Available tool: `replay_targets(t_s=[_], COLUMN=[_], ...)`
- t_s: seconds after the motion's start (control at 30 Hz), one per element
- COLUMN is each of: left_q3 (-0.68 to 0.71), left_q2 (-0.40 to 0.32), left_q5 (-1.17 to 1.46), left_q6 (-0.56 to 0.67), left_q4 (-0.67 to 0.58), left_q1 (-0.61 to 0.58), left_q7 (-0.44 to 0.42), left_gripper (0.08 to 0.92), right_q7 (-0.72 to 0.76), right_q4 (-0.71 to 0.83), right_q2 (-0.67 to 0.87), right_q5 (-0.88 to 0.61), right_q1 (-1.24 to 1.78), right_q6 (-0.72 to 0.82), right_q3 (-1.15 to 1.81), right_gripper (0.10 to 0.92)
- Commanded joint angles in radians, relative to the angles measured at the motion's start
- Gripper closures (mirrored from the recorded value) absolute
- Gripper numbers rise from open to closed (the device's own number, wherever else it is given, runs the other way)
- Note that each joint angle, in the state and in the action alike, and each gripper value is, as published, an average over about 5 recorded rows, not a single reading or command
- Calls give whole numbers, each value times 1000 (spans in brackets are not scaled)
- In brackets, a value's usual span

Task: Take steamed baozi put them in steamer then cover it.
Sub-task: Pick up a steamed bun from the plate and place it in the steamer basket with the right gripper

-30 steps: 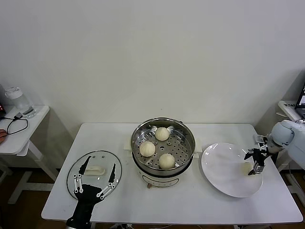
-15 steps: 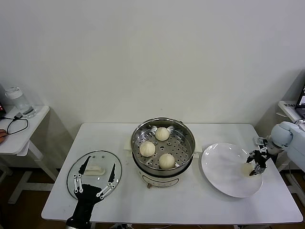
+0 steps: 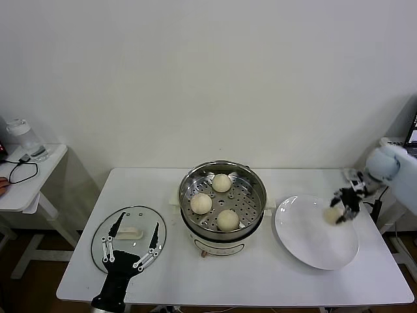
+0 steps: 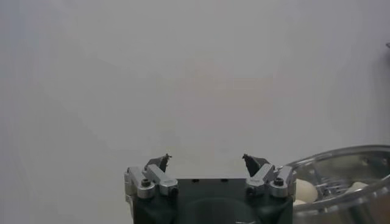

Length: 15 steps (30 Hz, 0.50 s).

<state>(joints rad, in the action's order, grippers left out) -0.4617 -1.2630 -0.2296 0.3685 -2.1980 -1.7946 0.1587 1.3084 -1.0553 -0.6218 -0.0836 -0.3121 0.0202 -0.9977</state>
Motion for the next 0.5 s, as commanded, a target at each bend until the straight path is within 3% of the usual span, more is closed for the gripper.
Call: replay_targets(t_s=[0.03, 0.17, 0.5], left_q3=[3, 4, -2], left_q2=[4, 9, 13], left_q5=[0, 0, 3], left_q6=[0, 1, 2], left_q4=[-2, 0, -6], left_q1=[1, 1, 3], left_q7=[0, 1, 3], left_gripper=[177, 177, 177], right_q7=[123, 101, 49], right_q4=[-134, -177, -228], right_q2=[-179, -278, -443], right_q5=[-242, -344, -384], right_q1=[-485, -537, -516], right_q6=[15, 53, 93], right_q3=[-325, -369, -439], right_gripper=[364, 364, 364])
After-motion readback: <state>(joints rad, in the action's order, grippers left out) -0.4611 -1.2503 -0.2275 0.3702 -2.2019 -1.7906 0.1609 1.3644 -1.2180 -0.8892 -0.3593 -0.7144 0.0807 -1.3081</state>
